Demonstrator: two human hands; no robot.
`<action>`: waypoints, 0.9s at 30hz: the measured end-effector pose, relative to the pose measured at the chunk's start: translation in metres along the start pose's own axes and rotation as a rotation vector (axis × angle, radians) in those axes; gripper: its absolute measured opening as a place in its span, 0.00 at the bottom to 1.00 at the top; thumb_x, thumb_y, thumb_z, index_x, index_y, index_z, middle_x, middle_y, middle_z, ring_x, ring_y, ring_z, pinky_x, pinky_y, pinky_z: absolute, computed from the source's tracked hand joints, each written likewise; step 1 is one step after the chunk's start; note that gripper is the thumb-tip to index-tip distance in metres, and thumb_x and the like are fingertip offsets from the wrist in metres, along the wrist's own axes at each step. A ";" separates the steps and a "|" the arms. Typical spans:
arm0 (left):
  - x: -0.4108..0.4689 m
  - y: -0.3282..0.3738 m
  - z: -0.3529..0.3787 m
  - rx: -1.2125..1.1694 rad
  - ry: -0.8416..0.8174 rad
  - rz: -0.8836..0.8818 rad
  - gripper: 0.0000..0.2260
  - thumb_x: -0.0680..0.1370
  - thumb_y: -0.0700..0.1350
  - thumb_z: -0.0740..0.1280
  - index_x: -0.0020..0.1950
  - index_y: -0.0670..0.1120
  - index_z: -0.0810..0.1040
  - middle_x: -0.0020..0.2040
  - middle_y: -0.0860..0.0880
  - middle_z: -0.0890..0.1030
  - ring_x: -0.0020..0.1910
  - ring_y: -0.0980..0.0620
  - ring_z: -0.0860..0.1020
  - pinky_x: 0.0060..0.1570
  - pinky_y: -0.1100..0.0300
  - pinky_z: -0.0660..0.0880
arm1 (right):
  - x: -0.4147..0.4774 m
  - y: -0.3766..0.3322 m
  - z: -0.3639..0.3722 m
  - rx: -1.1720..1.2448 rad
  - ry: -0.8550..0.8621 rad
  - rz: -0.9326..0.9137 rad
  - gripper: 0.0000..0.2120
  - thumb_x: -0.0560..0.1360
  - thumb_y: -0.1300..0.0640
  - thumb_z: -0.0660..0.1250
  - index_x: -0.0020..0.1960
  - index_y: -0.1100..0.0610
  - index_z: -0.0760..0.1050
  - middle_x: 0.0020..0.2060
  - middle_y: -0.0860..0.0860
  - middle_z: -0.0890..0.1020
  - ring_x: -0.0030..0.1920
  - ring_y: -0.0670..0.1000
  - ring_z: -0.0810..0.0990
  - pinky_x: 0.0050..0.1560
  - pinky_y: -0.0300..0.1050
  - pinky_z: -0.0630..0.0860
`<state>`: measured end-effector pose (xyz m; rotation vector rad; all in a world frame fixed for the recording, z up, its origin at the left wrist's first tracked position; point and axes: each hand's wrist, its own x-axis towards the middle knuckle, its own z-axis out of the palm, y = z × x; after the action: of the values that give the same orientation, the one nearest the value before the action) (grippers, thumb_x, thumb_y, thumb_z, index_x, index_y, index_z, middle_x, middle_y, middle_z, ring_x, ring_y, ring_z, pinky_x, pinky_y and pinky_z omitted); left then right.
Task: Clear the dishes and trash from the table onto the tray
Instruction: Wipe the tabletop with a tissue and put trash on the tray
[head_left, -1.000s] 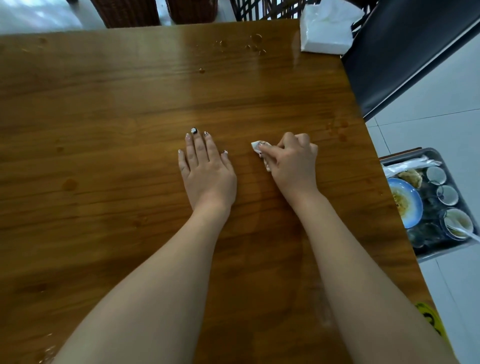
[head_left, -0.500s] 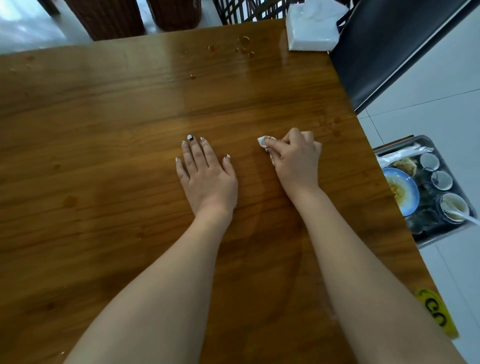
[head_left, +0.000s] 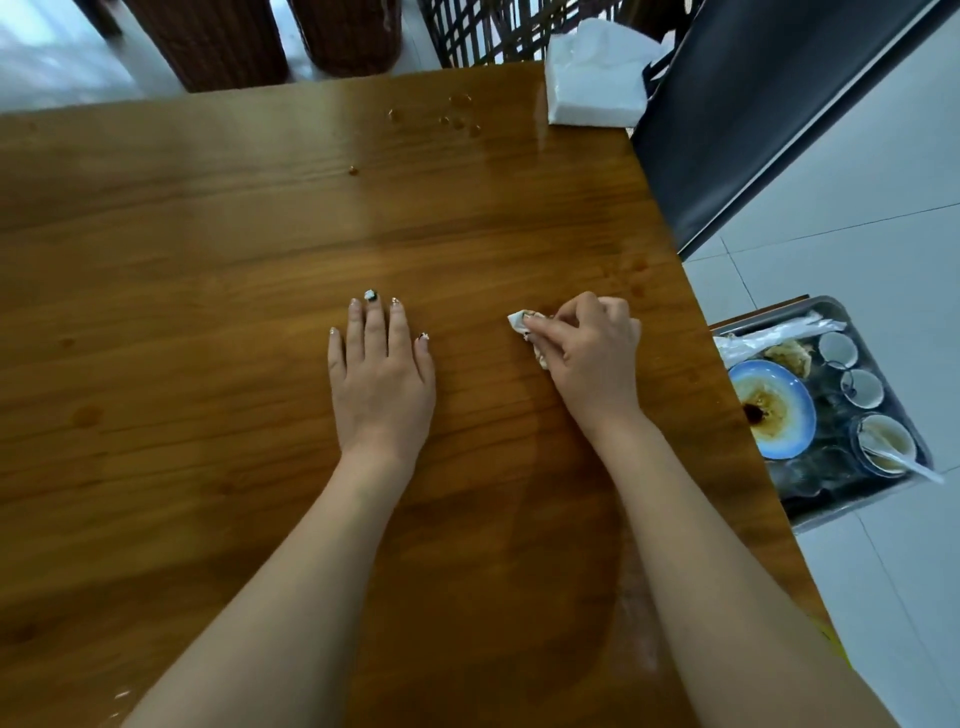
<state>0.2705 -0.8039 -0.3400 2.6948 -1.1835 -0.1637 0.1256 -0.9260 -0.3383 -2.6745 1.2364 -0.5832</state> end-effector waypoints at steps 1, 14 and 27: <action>0.001 0.002 0.000 0.013 0.013 -0.006 0.23 0.83 0.51 0.49 0.76 0.43 0.60 0.77 0.43 0.60 0.77 0.46 0.53 0.74 0.50 0.45 | 0.009 0.003 0.002 0.031 -0.014 0.000 0.08 0.72 0.57 0.72 0.52 0.53 0.84 0.43 0.55 0.79 0.48 0.60 0.75 0.44 0.50 0.65; 0.036 0.077 0.001 0.004 -0.026 -0.241 0.23 0.83 0.51 0.48 0.77 0.45 0.57 0.79 0.43 0.52 0.78 0.46 0.47 0.74 0.48 0.39 | 0.016 0.042 -0.011 0.106 -0.094 -0.134 0.09 0.69 0.58 0.75 0.49 0.50 0.84 0.42 0.52 0.80 0.50 0.57 0.72 0.44 0.48 0.62; 0.054 0.107 0.024 0.010 -0.019 -0.330 0.25 0.83 0.54 0.45 0.79 0.46 0.50 0.79 0.44 0.47 0.78 0.46 0.42 0.74 0.50 0.38 | 0.081 0.063 -0.005 0.097 -0.187 -0.098 0.09 0.77 0.56 0.67 0.56 0.51 0.82 0.50 0.54 0.78 0.56 0.59 0.71 0.51 0.47 0.58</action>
<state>0.2265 -0.9178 -0.3415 2.8840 -0.7360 -0.2314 0.1268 -1.0288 -0.3279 -2.6491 1.0065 -0.3832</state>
